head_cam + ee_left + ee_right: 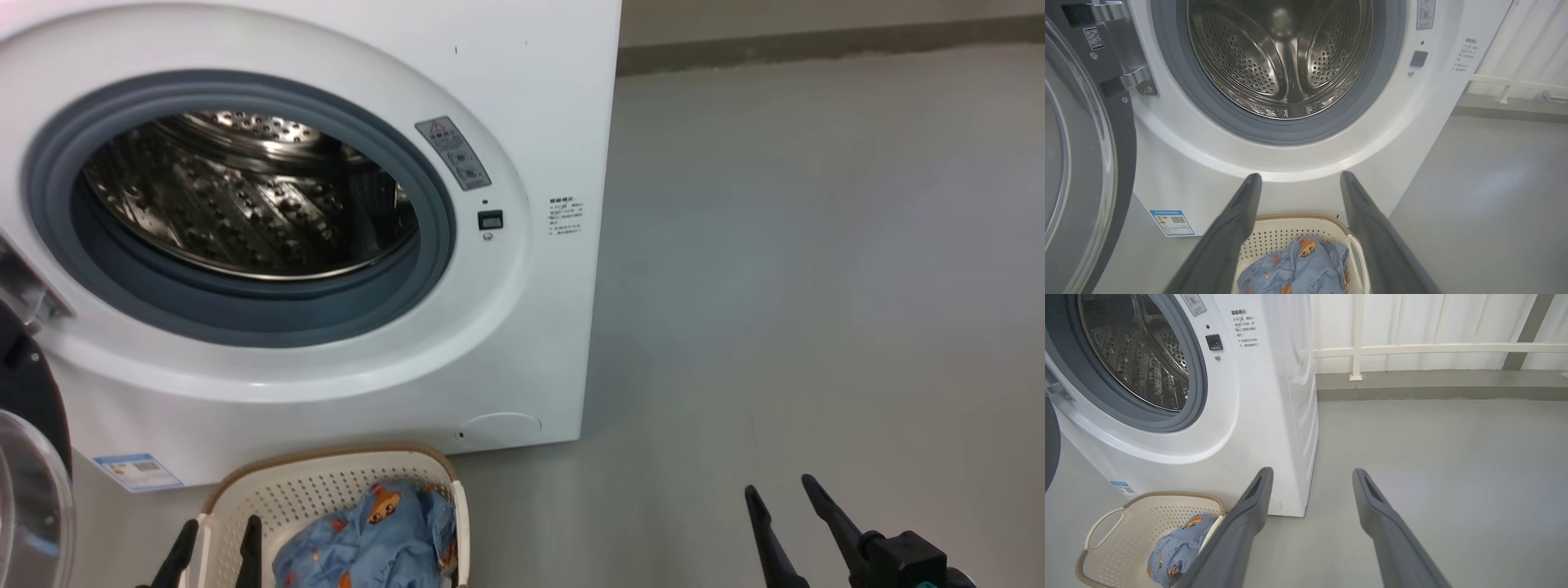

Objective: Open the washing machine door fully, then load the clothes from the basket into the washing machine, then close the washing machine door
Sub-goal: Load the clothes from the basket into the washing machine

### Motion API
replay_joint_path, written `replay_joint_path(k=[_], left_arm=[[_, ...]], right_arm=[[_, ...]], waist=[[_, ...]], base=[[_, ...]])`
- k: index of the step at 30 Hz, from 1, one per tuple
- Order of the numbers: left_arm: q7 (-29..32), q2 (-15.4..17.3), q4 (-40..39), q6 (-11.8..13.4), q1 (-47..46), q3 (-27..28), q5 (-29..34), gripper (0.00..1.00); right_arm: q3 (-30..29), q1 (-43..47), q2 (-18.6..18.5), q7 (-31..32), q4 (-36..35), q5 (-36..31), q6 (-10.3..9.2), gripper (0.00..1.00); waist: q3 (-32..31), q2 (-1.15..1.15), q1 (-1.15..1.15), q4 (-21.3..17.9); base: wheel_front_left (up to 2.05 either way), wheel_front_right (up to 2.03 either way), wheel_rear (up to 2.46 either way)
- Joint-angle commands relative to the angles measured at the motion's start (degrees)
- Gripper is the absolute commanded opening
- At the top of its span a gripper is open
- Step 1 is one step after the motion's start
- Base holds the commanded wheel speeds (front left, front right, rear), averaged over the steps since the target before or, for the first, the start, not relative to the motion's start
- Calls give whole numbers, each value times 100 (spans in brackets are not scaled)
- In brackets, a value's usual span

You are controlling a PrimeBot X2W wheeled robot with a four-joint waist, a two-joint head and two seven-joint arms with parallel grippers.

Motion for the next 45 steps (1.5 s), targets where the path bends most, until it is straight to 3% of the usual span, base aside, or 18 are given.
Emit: replay_joint_path(k=[1, 13, 25, 45], left_arm=[[-37, 137, -163, -15, -239, 188, -57, 100], [-37, 407, -139, -15, -797, 119, -476, 100], [-37, 849, 237, -15, -1553, -298, -1192, 100], [-37, 1803, 1265, -15, -2318, -1906, -2795, 100]], right_arm=[[201, -202, -39, -68, -172, 167, 35, 100], [372, -564, -39, -68, -228, 165, 35, 100], [353, -926, -39, -68, -393, 219, 35, 100], [548, -1186, -39, -68, -577, 350, 35, 100]], waist=[[173, 0, 0, -29], [1192, 0, 0, -125], [2400, 0, 0, -203], [3193, 0, 0, -623]], base=[[0, 0, 0], [0, 0, 0], [0, 0, 0], [0, 0, 0]])
